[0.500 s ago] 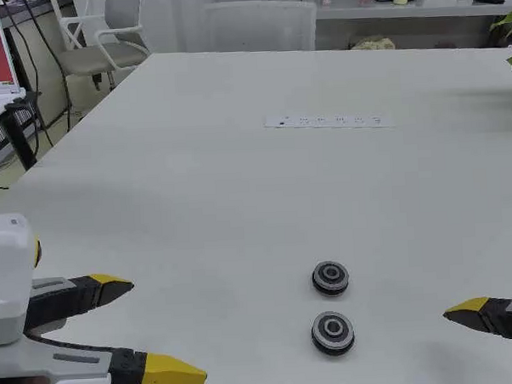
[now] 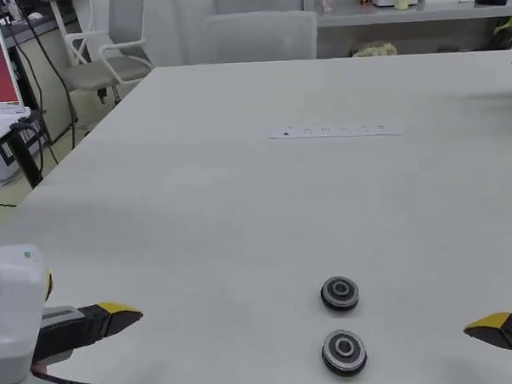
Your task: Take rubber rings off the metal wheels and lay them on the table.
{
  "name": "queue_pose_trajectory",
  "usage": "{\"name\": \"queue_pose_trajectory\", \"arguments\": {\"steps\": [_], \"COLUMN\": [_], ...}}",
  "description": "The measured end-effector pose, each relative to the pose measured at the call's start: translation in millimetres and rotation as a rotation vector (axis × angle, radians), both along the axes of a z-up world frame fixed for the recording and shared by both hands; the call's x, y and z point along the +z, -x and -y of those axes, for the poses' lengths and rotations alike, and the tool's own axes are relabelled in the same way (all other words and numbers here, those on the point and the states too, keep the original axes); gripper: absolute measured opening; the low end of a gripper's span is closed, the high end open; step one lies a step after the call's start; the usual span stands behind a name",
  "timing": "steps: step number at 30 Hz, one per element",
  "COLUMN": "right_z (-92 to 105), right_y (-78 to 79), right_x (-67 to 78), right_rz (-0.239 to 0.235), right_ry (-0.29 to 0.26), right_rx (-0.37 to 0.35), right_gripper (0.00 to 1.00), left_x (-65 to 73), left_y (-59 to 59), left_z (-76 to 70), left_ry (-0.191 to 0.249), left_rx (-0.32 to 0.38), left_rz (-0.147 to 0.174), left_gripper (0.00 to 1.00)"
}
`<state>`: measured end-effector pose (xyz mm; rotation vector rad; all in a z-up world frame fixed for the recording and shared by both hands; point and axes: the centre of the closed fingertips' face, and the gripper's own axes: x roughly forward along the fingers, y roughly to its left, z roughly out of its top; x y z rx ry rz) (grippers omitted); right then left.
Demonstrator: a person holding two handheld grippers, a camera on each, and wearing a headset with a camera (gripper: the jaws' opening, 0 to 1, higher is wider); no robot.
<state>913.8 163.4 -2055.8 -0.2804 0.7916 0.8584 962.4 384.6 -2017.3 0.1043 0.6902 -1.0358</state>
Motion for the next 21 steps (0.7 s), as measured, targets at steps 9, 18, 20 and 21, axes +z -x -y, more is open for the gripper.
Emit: {"name": "queue_pose_trajectory", "arguments": {"steps": [9,18,20,21], "right_z": [1.6,1.5,2.1,2.5], "right_y": [-1.4,-0.5,-1.0,-1.7], "right_x": [0.4,-0.8,-1.1,-0.6], "right_rz": [0.007,0.001,0.0,0.002], "right_ry": [0.005,0.008,0.008,0.006], "right_rx": [-0.009,-0.001,-0.005,-0.009], "right_gripper": [0.85,0.85,0.85,0.85], "left_x": [-3.3,-5.7,-5.7,-5.7], "left_y": [3.8,5.5,5.1,5.2], "left_z": [0.3,0.2,0.1,0.1], "left_ry": [-0.02,-0.038,-0.032,-0.031], "left_rx": [-0.022,-0.036,-0.032,-0.032], "left_rz": [-0.008,-0.014,-0.02,-0.022], "left_gripper": [0.91,0.9,0.9,0.9]}}
